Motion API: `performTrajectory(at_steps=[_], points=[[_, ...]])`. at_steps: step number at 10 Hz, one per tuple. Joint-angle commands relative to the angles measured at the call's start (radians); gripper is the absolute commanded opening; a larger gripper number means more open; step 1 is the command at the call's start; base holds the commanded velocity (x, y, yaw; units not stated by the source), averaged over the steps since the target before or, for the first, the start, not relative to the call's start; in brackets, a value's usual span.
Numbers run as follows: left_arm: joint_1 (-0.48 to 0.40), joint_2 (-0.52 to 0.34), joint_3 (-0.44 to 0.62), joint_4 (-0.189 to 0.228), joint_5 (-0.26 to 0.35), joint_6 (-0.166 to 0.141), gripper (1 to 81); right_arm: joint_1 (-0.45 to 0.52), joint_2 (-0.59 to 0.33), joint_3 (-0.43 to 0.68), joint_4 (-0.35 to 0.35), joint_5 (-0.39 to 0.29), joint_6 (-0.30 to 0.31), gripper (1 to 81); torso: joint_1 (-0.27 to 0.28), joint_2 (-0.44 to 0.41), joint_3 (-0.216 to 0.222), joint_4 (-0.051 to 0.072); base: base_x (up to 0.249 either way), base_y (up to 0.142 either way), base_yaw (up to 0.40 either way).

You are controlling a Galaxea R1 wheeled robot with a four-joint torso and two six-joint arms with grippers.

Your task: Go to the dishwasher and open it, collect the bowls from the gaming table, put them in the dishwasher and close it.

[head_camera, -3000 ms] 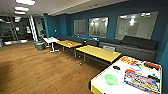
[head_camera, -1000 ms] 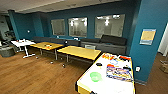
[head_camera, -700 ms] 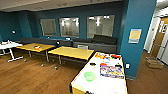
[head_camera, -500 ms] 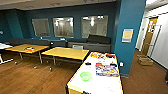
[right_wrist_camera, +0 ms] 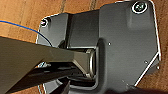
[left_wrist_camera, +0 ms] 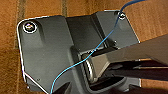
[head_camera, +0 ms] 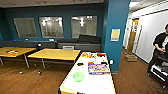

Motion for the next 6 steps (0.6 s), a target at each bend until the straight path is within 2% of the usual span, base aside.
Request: performTrajectory(at_steps=[1,6], points=[[-0.043,-0.002,0.008,0.008,0.043,0.007,81.1,0.059,0.001,0.008,-0.001,-0.048,-0.002,81.1,0.0,0.0,0.0,0.0,0.0,0.0,0.0],[-0.04,-0.001,0.008,0.003,0.043,0.007,81.1,0.059,0.001,0.008,-0.001,-0.048,-0.002,81.1,0.0,0.0,0.0,0.0,0.0,0.0,0.0]])
